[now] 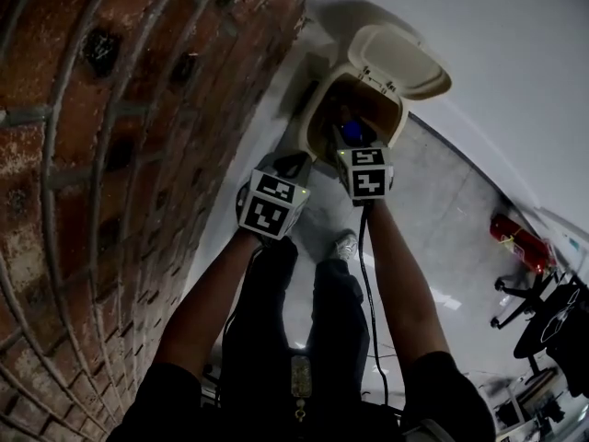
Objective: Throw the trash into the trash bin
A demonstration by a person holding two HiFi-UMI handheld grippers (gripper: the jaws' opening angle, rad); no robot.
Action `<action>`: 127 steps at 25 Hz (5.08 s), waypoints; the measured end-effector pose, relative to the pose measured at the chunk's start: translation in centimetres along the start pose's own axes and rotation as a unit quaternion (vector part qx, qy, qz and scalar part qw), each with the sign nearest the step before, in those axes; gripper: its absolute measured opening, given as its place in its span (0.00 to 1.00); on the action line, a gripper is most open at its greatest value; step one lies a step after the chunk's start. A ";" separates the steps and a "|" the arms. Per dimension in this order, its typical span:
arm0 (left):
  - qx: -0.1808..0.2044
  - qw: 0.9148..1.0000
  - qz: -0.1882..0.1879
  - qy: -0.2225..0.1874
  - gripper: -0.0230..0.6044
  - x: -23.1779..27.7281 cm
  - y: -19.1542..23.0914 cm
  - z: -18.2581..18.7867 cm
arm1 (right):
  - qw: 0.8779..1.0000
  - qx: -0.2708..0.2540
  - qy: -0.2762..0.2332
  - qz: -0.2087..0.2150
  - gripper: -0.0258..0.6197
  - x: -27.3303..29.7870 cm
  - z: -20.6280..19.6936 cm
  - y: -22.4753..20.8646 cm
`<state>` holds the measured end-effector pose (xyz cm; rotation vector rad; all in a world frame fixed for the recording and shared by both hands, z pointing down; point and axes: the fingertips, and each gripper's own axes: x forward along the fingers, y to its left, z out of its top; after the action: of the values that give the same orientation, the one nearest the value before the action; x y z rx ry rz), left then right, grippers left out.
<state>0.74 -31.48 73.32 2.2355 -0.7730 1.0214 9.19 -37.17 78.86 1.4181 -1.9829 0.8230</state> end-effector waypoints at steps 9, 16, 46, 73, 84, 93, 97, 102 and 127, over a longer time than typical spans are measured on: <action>-0.006 1.000 -0.007 0.000 0.05 -0.6 -1.1 0.3 | 0.997 -0.021 0.066 0.041 0.39 -1.5 -3.0 1.6; -0.004 1.000 -0.010 -0.015 0.05 -1.4 -1.7 3.4 | 1.000 -0.006 -0.006 0.028 0.39 -7.6 2.6 -1.1; 0.018 0.998 -0.004 -0.060 0.05 -4.4 -1.2 13.2 | 0.995 0.036 -0.088 -0.038 0.04 -13.8 19.7 -13.6; 0.053 0.999 0.006 -0.012 0.05 -0.6 -0.3 10.2 | 0.993 0.038 0.038 0.100 0.04 -12.3 3.3 -1.5; 0.052 0.998 -0.003 0.047 0.05 4.2 1.1 2.4 | 0.991 0.048 0.076 0.097 0.04 -8.2 -4.0 1.0; 0.060 0.997 0.000 0.058 0.05 6.9 2.0 -0.3 | 0.992 0.049 0.084 0.081 0.04 -5.8 -7.2 1.0; 0.059 0.997 0.004 0.059 0.05 7.4 2.0 -0.6 | 0.992 0.042 0.089 0.074 0.04 -5.3 -7.9 1.0; 0.063 0.996 0.009 0.063 0.05 7.6 2.1 -0.9 | 0.992 0.041 0.088 0.074 0.04 -5.0 -8.1 1.0; 0.083 0.990 0.011 -0.110 0.05 -15.8 -15.2 12.9 | 0.989 -0.053 -0.120 0.061 0.04 -33.5 7.6 3.4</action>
<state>8.80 -25.79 49.85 2.5187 -0.8333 0.8862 14.70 -21.53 48.59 1.3998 -2.2784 0.6115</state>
